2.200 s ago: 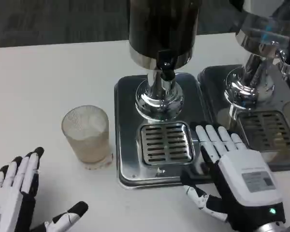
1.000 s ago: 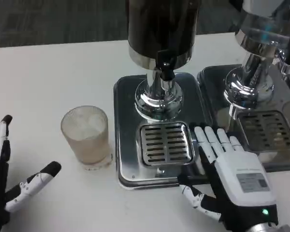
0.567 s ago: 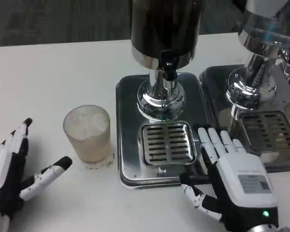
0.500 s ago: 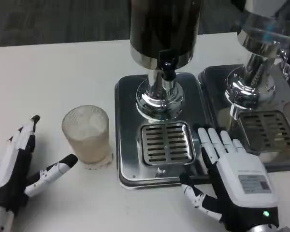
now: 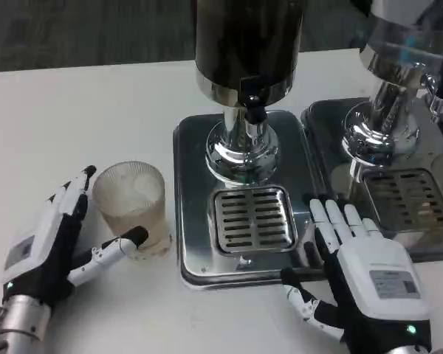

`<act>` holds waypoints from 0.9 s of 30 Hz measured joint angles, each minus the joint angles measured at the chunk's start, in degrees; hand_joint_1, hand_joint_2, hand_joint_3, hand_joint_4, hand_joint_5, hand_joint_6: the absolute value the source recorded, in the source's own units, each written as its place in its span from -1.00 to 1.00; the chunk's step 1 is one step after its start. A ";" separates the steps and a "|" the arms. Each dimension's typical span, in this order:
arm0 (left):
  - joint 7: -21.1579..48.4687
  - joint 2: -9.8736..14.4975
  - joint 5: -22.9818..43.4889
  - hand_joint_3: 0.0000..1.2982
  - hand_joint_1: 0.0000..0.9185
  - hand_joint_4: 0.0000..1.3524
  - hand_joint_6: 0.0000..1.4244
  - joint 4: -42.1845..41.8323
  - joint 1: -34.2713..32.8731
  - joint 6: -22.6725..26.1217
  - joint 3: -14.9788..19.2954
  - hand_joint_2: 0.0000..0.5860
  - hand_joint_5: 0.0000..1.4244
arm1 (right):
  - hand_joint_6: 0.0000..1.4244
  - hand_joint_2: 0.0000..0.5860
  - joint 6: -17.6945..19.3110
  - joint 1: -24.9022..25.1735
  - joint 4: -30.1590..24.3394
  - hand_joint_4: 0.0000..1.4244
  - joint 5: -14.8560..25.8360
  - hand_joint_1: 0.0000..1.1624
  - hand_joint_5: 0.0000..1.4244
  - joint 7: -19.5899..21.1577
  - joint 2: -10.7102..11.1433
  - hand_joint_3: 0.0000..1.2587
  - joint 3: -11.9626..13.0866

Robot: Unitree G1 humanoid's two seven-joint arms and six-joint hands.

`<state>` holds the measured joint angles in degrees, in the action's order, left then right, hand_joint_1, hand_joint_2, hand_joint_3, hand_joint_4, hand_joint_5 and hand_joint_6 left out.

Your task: Grasp the cup under the faucet to collect the drink, then remove the cup.

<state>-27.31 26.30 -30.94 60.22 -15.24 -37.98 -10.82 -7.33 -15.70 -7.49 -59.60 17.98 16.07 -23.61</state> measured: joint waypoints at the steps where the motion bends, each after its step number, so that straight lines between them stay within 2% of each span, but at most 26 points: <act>1: -0.26 -0.23 -0.17 -1.00 -1.00 -1.00 -1.00 0.38 -0.50 0.00 -0.40 -1.00 -1.00 | -0.91 0.41 0.00 0.00 0.00 -1.00 0.00 -0.31 -1.00 -0.03 -0.01 -1.00 0.00; 11: -2.91 -1.59 -0.91 -1.00 -0.99 -1.00 -1.00 3.49 -3.08 -0.19 -2.36 -1.00 -1.00 | -0.91 0.36 0.00 0.00 0.00 -1.00 0.05 -0.31 -1.00 -0.21 0.01 -1.00 0.03; 19: -4.33 -2.32 -1.13 -1.00 -0.79 -1.00 -0.85 5.67 -4.63 0.18 -4.01 -1.00 -0.85 | -0.91 0.34 0.00 0.00 0.00 -1.00 0.12 -0.32 -1.00 -0.48 0.00 -1.00 0.05; 24: -5.65 -2.50 -1.24 -1.00 -0.69 -1.00 -0.67 6.30 -6.02 0.50 -4.77 -1.00 -0.74 | -0.89 0.31 0.00 -0.03 0.00 -1.00 0.18 -0.33 -1.00 -0.48 -0.11 -1.00 0.08; 27: -6.97 -2.63 -1.34 -1.00 -0.58 -0.96 -0.28 6.67 -7.14 0.83 -5.51 -0.99 -0.51 | -0.89 0.31 -0.01 -0.04 0.00 -1.00 0.21 -0.34 -1.00 -0.47 -0.30 -1.00 0.16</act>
<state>-34.28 23.67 -32.28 66.89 -22.38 -37.15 -16.33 -7.34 -15.74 -7.49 -59.40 17.51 15.77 -23.45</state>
